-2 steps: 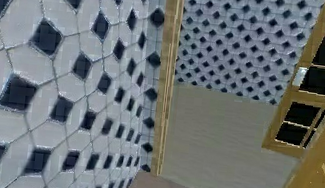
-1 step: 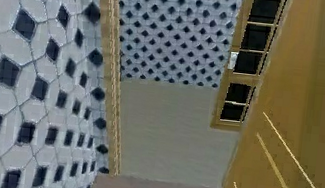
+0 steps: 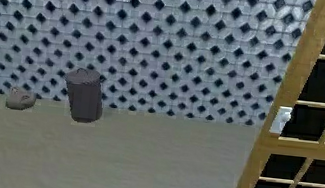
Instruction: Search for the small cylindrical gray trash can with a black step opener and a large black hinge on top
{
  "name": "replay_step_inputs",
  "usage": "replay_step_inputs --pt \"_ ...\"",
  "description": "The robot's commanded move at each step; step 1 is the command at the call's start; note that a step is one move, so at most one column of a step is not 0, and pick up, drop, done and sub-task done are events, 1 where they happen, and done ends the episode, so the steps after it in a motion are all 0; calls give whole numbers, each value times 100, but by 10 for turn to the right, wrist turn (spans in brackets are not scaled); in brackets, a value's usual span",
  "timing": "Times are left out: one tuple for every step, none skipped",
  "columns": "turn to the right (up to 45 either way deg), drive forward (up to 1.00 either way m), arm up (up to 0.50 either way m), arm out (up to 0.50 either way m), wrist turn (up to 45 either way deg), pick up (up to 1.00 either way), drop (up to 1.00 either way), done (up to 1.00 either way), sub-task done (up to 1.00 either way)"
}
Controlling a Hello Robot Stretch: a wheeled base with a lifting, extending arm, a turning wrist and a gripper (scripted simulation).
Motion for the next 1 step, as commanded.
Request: replay_step_inputs --pt "0 50 0 0 0 0 0 0 0"
